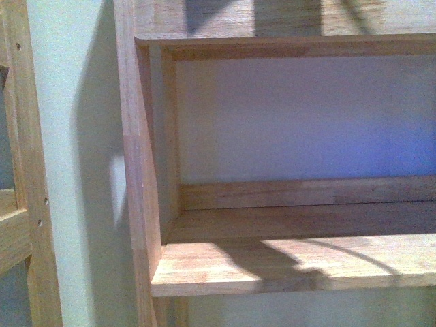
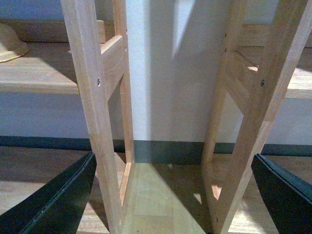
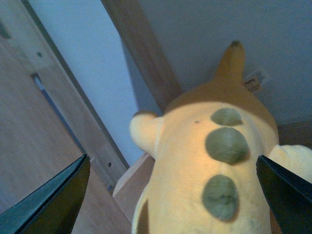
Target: Put away toys
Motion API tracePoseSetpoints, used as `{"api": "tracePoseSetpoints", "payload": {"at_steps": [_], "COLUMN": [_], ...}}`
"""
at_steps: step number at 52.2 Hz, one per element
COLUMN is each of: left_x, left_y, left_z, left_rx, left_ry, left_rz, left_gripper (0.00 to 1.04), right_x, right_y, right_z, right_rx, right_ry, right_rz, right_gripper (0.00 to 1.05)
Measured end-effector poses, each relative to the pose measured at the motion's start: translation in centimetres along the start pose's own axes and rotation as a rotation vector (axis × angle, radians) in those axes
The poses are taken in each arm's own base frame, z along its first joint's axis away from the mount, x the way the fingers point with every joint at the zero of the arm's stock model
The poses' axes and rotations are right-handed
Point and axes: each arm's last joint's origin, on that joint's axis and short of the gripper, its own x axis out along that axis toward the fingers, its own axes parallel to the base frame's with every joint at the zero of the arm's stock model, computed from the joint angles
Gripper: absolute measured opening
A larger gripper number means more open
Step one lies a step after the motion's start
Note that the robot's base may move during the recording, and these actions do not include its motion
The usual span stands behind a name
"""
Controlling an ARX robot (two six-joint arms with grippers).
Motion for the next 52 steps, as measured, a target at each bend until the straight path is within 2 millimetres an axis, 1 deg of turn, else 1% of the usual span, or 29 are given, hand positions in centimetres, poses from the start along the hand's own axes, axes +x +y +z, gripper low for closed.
{"api": "tracePoseSetpoints", "payload": {"at_steps": [9, 15, 22, 24, 29, 35, 40, 42, 43, 48, 51, 52], "left_x": [0.0, 0.0, 0.0, 0.0, 0.0, 0.0, 0.0, 0.0, 0.0, 0.0, 0.0, 0.0], "left_y": [0.0, 0.0, 0.0, 0.0, 0.0, 0.0, 0.0, 0.0, 0.0, 0.0, 0.0, 0.0], "left_z": [0.0, 0.0, 0.0, 0.0, 0.0, 0.0, 0.0, 0.0, 0.0, 0.0, 0.0, 0.0], "left_rx": [0.000, 0.000, 0.000, 0.000, 0.000, 0.000, 0.000, 0.000, 0.000, 0.000, 0.000, 0.000], "left_ry": [0.000, 0.000, 0.000, 0.000, 0.000, 0.000, 0.000, 0.000, 0.000, 0.000, 0.000, 0.000], "left_rz": [0.000, 0.000, 0.000, 0.000, 0.000, 0.000, 0.000, 0.000, 0.000, 0.000, 0.000, 0.000], "left_gripper": [0.99, 0.99, 0.99, 0.99, 0.99, 0.99, 0.99, 0.99, 0.99, 0.99, 0.99, 0.99], "right_x": [-3.7, -6.8, -10.5, -12.0, -14.8, -19.2, -22.0, -23.4, -23.8, -26.1, -27.8, -28.4], "right_y": [0.1, 0.1, -0.2, -0.3, -0.6, -1.1, -1.5, -1.8, -1.9, -2.7, -3.5, -3.8], "right_z": [1.9, 2.9, 3.1, 3.0, 2.7, 1.7, 0.7, -0.1, -0.3, -2.4, -4.5, -5.5], "right_rx": [-0.026, -0.066, -0.155, -0.221, -0.336, -0.451, -0.502, -0.518, -0.520, -0.549, -0.560, -0.563], "right_ry": [-0.057, -0.095, -0.132, -0.160, -0.216, -0.245, -0.263, -0.260, -0.259, -0.242, -0.215, -0.198], "right_rz": [-0.003, -0.023, -0.117, -0.166, -0.236, -0.292, -0.333, -0.356, -0.362, -0.403, -0.438, -0.453], "right_gripper": [1.04, 1.04, 1.04, 1.04, 1.04, 1.04, 1.04, 1.04, 1.04, 1.04, 1.04, 1.04]}}
